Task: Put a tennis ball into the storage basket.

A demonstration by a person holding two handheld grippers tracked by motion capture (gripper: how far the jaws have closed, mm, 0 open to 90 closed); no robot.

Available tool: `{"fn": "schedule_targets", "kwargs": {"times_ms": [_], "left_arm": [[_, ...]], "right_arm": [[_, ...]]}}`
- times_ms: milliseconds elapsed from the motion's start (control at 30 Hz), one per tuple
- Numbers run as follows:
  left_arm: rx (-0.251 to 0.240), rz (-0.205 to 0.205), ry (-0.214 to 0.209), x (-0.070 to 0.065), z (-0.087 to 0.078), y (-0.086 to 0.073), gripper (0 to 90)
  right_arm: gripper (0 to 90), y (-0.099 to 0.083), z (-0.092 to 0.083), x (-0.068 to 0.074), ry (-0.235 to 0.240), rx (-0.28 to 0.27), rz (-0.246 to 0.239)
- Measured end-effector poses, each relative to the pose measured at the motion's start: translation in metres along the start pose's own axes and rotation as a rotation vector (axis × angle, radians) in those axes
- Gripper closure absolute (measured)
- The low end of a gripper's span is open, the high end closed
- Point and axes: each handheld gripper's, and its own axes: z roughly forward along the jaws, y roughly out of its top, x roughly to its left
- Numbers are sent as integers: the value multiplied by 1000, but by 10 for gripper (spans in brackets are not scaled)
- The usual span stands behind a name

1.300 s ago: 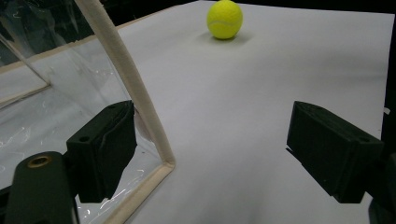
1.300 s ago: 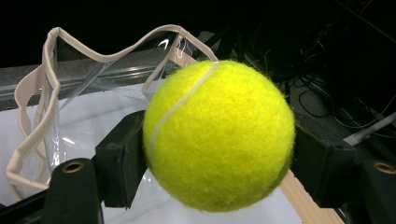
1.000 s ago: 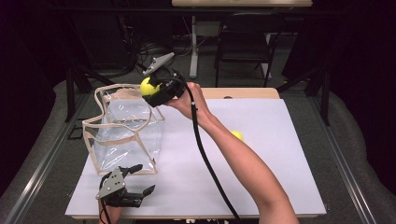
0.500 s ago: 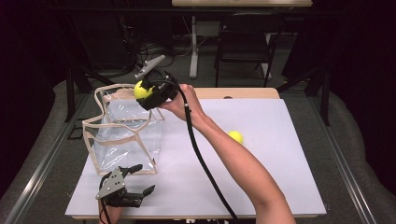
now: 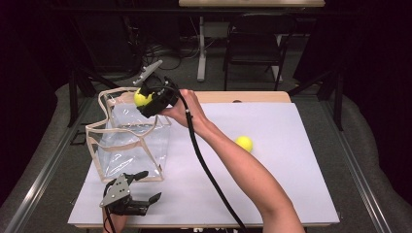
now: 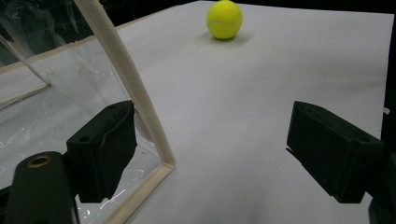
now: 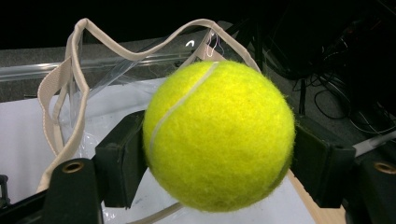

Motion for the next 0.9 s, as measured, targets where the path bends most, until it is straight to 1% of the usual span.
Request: {"fn": "schedule_targets", "kwargs": {"times_ms": [500, 900], "left_arm": [[0, -2, 3, 0, 0, 0, 158], [-4, -2, -1, 0, 0, 0, 158]], "right_arm": [[261, 5, 10, 8, 21, 20, -16], [261, 5, 21, 13, 49, 61, -23]]}}
